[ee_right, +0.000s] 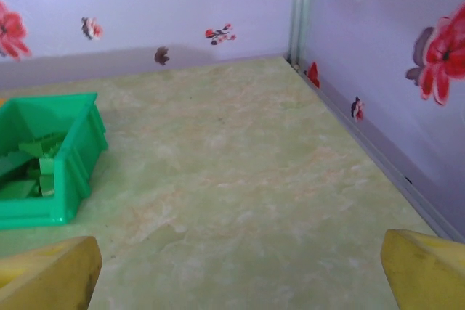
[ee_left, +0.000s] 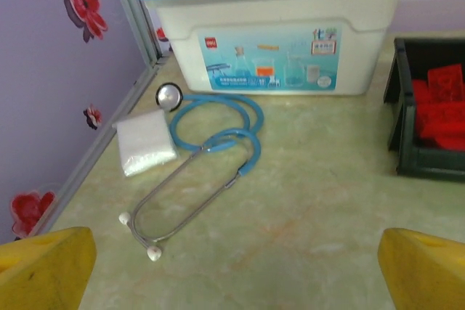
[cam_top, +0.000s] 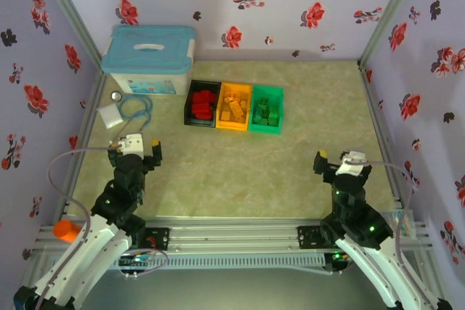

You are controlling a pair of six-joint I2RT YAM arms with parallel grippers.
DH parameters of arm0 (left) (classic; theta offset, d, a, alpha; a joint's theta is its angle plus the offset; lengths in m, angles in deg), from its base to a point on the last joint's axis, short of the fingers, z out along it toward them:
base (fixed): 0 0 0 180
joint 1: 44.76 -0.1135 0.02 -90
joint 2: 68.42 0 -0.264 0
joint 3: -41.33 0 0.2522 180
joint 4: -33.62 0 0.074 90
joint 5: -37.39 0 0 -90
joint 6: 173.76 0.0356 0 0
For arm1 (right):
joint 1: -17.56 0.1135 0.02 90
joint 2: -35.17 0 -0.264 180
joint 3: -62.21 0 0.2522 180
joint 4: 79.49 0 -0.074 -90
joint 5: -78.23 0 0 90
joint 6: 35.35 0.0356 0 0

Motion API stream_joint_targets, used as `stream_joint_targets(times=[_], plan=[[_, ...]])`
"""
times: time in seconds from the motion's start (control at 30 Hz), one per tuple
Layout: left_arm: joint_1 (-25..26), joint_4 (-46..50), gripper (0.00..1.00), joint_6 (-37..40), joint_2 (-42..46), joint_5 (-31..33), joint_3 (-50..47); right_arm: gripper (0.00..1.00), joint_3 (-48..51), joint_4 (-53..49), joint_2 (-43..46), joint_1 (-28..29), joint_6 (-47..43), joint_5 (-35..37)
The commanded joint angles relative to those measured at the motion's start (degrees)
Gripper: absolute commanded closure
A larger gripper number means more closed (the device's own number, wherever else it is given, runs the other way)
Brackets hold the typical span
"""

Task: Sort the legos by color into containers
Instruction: Reset both arms

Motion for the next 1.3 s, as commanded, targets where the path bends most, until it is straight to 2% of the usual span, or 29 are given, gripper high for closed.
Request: stream_joint_targets(times=[0.0,0.2,0.37,0.47,0.67,0.87,1.03,1.27], plan=[[0.5,-3.29,0.0,-1.04,-0.04,1.85,-1.31,0.01,1.66,4.55,1.31,-0.36,-7.16,-5.16],[0.57,-8.51,0.0,4.28,-4.74,3.86,-2.88,0.01,5.54,7.94,0.31,-0.36,-9.29,-6.18],[0.94,-14.68,0.0,4.91,-8.89,5.04,-8.28,0.01,10.74,12.69,-0.94,-0.36,-8.32,-2.02],[1.2,-13.31,0.0,4.2,-10.58,6.21,-7.24,0.01,10.62,13.63,-2.52,-0.36,-5.9,4.16],[0.72,-19.51,0.0,4.2,-18.32,10.12,-6.11,0.01,9.8,15.75,-8.78,-0.77,-2.4,10.9],[-0.42,-28.48,0.0,7.73,-25.16,11.45,-6.13,0.01,8.36,18.63,-17.78,-3.86,0.91,12.95],[-2.25,-34.32,0.0,9.84,-29.39,11.19,-6.18,0.01,7.11,22.84,-25.63,-10.7,2.33,9.4],[-3.52,-43.66,0.0,13.03,-34.06,11.02,-7.02,0.01,6.2,39.73,-42.37,-20.67,-0.58,-3.25]])
